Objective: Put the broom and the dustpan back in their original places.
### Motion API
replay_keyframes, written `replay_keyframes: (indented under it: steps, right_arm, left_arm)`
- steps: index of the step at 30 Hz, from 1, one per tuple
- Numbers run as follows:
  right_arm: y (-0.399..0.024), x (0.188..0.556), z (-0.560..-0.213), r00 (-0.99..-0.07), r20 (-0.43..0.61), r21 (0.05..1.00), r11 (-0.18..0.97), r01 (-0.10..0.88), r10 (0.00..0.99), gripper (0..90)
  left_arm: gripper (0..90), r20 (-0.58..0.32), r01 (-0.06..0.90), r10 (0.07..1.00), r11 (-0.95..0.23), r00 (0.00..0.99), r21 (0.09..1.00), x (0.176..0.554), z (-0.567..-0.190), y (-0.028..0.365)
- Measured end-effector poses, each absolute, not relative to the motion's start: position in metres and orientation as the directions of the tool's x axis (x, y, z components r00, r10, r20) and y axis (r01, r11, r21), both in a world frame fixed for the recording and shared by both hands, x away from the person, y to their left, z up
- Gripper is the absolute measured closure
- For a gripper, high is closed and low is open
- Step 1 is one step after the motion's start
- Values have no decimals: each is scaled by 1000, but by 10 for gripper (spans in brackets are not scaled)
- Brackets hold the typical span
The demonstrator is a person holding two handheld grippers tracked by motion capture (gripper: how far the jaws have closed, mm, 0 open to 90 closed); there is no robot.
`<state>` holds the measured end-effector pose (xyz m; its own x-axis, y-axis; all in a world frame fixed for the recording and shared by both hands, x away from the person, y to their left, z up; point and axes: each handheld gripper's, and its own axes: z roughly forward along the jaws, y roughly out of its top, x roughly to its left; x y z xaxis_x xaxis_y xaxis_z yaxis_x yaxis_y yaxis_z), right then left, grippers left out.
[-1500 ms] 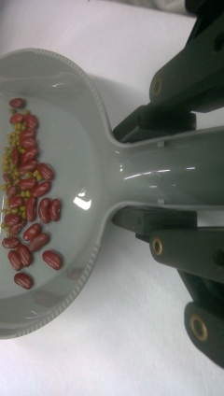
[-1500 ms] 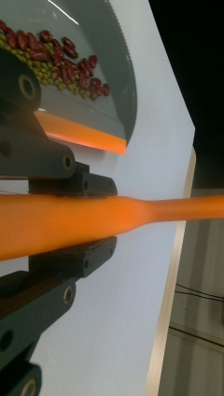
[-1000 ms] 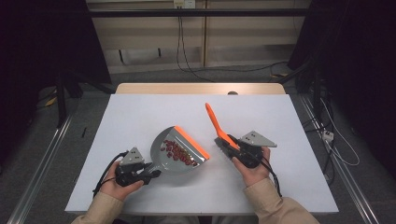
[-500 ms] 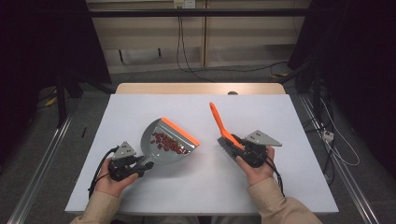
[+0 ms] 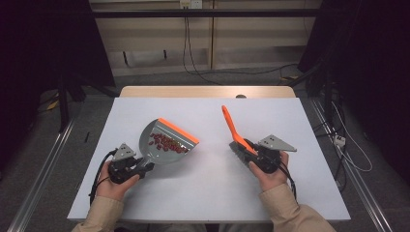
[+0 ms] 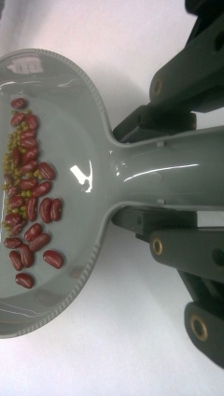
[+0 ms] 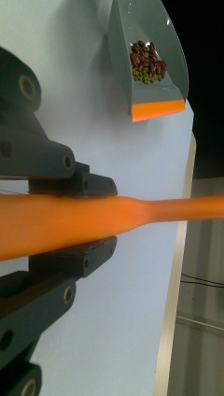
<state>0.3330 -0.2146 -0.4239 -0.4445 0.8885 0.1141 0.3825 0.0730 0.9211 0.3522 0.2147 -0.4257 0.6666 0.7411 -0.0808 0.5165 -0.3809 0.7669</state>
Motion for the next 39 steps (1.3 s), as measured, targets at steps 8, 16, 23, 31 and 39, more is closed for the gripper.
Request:
replay_keyframes:
  steps: [8, 16, 23, 31, 39]
  right_arm:
    - [-219, 332, -424, -435, 112, 922, 70, 382, 894, 711]
    - [-221, 331, -425, -432, 116, 920, 67, 386, 894, 710]
    - [-222, 331, -425, -428, 115, 919, 67, 388, 896, 710]
    - [-225, 331, -426, -422, 121, 919, 59, 390, 899, 710]
    - [-227, 331, -426, -415, 121, 918, 58, 393, 902, 711]
  left_arm:
    - [631, -77, 538, 776, -358, 626, 763, 357, -427, 219]
    - [631, -71, 557, 807, -339, 587, 758, 363, -430, 223]
    - [631, -62, 578, 836, -321, 545, 750, 366, -435, 227]
    - [631, -56, 605, 869, -294, 491, 740, 369, -438, 233]
    - [631, -56, 620, 891, -268, 451, 737, 372, -440, 236]
